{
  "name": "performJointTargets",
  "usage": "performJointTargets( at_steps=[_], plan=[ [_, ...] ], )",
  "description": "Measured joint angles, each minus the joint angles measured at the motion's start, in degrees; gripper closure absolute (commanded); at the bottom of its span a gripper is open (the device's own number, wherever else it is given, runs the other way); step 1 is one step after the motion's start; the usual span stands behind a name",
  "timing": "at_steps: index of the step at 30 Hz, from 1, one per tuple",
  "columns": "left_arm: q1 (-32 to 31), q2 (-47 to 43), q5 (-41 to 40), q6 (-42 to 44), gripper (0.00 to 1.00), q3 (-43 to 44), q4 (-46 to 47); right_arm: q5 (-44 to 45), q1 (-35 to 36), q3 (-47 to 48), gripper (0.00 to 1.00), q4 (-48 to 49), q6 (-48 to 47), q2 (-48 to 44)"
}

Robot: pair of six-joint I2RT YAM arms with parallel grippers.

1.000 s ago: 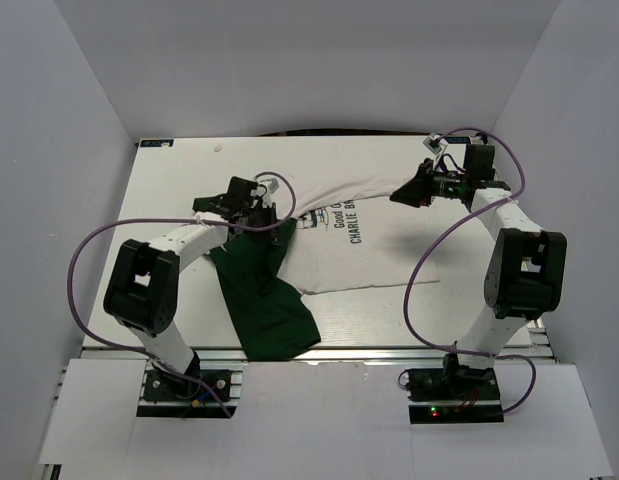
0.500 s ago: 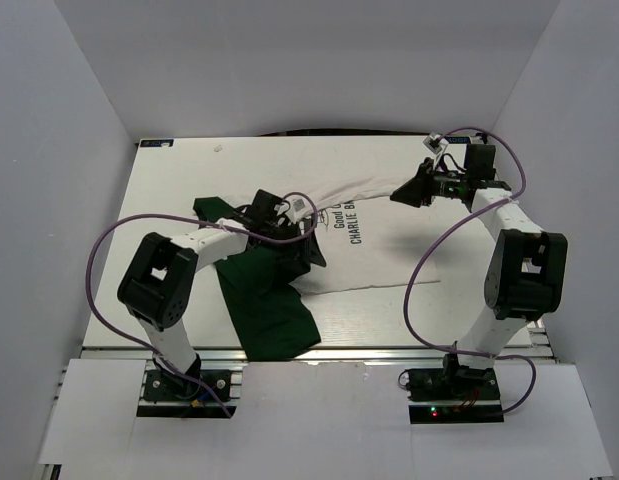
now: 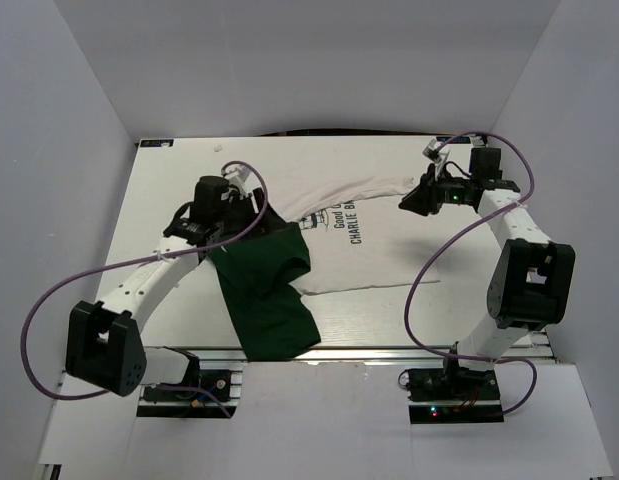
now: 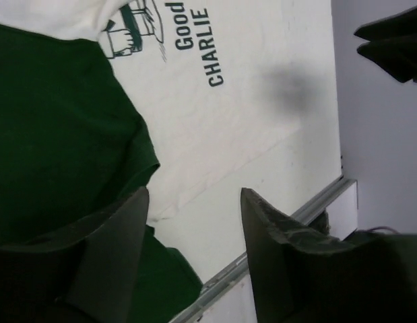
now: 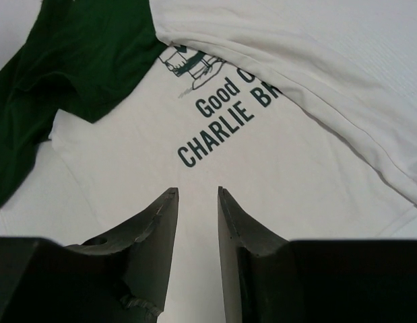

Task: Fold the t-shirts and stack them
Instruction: Fold the flattened tshirt in 1/3 of the way

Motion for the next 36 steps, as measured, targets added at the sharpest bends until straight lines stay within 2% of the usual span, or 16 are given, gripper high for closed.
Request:
performJointTargets(
  at_steps=[1, 4, 9, 15, 20, 23, 24, 28, 36],
  plan=[
    [1.0, -1.4, 0.0, -0.4, 0.58, -1.3, 0.7, 0.5, -0.2, 0.0, 0.64, -0.1, 0.0, 0.0],
    [2.1, 0.6, 0.5, -1.6, 0.88, -3.8, 3.1, 1.6, -0.3, -0.7, 0.64, 0.4, 0.5, -0.1],
    [1.8, 12.7, 2.3, -3.0, 0.91, -6.4, 5.7, 2.8, -0.3, -2.6, 0.64, 0.6, 2.0, -0.2],
    [1.0, 18.9, 3.5, -3.1, 0.90, -6.0, 7.3, 4.3, -0.3, -2.9, 0.64, 1.6, 4.2, -0.3],
    [0.0, 21.7, 5.8, -2.9, 0.82, -5.8, 9.0, 10.4, -0.3, -2.1, 0.63, 6.6, 14.0, 0.9],
    [-0.3, 23.4, 7.1, -2.6, 0.59, -5.9, 8.8, 15.1, -0.3, 4.3, 0.63, 7.8, 20.3, 6.6],
    [-0.4, 23.3, 7.0, -2.6, 0.47, -5.9, 8.6, 16.5, -0.3, 6.7, 0.63, 7.8, 21.9, 8.7],
    [-0.3, 19.5, 5.3, -3.1, 0.40, -5.7, 6.9, 21.4, -0.4, 14.8, 0.61, 8.2, 25.6, 16.4],
    [1.9, 4.8, 2.1, -4.3, 0.38, -0.7, 5.9, 26.9, -0.6, 24.5, 0.60, 7.7, 25.0, 28.2]
  ],
)
